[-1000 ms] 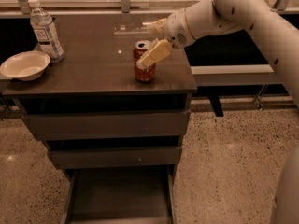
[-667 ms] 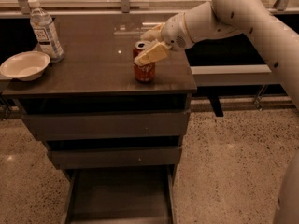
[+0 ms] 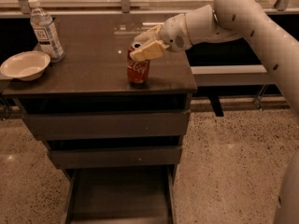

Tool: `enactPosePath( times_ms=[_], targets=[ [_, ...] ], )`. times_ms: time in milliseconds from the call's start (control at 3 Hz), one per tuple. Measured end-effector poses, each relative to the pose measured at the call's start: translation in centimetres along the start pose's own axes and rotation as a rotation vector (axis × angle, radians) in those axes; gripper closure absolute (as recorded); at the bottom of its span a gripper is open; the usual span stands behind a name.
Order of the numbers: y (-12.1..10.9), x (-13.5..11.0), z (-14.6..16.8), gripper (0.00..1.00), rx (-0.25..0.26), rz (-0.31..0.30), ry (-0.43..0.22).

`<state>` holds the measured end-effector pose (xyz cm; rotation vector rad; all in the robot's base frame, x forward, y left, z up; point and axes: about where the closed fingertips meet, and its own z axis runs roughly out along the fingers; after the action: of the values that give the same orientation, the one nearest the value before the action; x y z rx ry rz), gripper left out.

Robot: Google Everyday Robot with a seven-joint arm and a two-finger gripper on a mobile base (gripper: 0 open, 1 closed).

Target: Place coke can into bottom drawer

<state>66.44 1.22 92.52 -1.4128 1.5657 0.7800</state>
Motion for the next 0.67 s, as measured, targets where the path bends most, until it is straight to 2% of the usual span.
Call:
enactPosePath(
  times_ms=[333, 667],
  targets=[
    [3.1, -3.6, 1.3, 1.00, -0.083, 0.017, -0.107],
    [7.4, -5.5, 1.6, 1.00, -0.117, -0.034, -0.151]
  ],
)
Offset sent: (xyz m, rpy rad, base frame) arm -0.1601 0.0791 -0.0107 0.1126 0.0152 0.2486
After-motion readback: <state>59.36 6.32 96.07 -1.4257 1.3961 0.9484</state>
